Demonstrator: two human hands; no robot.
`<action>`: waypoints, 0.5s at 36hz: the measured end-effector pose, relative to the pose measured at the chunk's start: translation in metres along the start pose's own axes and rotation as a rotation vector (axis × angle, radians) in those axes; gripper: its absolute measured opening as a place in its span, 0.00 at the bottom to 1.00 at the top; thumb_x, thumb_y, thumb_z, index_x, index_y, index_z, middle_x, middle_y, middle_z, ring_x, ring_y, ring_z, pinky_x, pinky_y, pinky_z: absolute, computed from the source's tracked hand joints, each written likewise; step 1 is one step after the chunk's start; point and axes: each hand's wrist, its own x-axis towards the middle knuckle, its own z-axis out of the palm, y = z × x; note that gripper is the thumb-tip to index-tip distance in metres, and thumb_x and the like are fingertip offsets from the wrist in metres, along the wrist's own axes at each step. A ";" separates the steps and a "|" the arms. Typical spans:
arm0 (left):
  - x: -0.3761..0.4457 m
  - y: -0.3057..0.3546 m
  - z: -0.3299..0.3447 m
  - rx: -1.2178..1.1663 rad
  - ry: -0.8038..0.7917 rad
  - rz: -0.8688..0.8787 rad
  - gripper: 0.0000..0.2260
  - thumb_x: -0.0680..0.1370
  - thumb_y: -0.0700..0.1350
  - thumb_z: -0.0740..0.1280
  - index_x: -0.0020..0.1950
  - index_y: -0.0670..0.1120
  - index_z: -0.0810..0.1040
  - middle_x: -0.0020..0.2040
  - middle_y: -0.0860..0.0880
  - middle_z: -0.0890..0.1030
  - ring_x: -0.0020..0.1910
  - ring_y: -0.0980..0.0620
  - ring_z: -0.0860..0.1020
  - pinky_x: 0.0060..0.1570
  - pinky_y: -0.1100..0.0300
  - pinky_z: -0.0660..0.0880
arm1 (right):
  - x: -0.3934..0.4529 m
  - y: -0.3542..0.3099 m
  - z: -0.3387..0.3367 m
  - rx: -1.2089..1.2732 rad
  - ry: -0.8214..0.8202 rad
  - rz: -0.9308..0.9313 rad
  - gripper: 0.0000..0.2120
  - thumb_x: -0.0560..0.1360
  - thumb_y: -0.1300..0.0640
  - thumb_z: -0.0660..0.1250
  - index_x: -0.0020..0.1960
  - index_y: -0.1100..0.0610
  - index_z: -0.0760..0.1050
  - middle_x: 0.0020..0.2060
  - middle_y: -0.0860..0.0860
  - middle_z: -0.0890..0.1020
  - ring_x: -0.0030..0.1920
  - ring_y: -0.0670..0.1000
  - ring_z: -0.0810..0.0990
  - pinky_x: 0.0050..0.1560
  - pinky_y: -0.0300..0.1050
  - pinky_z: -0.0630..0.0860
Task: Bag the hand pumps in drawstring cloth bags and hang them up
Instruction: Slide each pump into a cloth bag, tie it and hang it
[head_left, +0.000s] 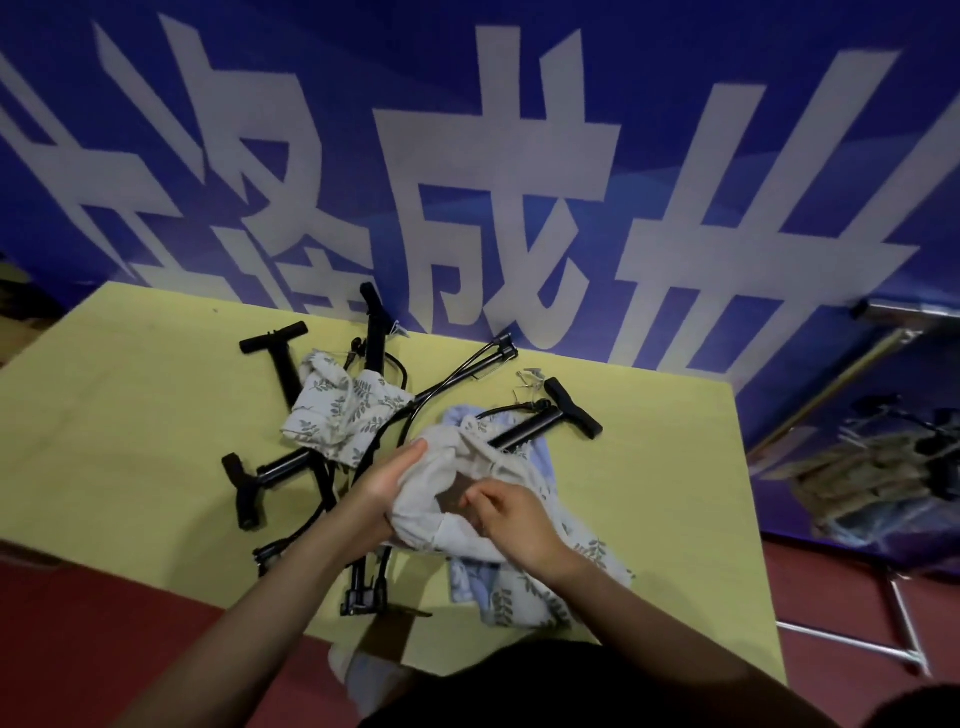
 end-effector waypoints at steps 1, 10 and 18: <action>-0.004 -0.002 -0.002 0.006 -0.011 0.014 0.26 0.76 0.53 0.67 0.67 0.36 0.73 0.63 0.33 0.76 0.64 0.35 0.74 0.70 0.40 0.64 | -0.001 0.001 0.000 -0.040 -0.007 0.008 0.11 0.79 0.58 0.61 0.45 0.55 0.82 0.40 0.47 0.83 0.40 0.44 0.79 0.45 0.40 0.73; -0.017 -0.007 -0.017 0.111 -0.095 0.137 0.21 0.78 0.52 0.62 0.64 0.37 0.76 0.61 0.35 0.79 0.62 0.37 0.77 0.66 0.46 0.70 | -0.007 0.002 0.008 -0.201 -0.008 0.034 0.12 0.77 0.60 0.62 0.55 0.55 0.82 0.54 0.51 0.84 0.56 0.50 0.79 0.53 0.36 0.69; -0.007 0.000 -0.009 0.238 -0.015 0.099 0.15 0.81 0.47 0.61 0.63 0.41 0.77 0.55 0.40 0.83 0.56 0.41 0.81 0.61 0.49 0.74 | -0.006 0.010 0.003 -0.376 -0.084 0.072 0.21 0.74 0.57 0.63 0.67 0.54 0.72 0.56 0.55 0.80 0.54 0.56 0.78 0.48 0.43 0.72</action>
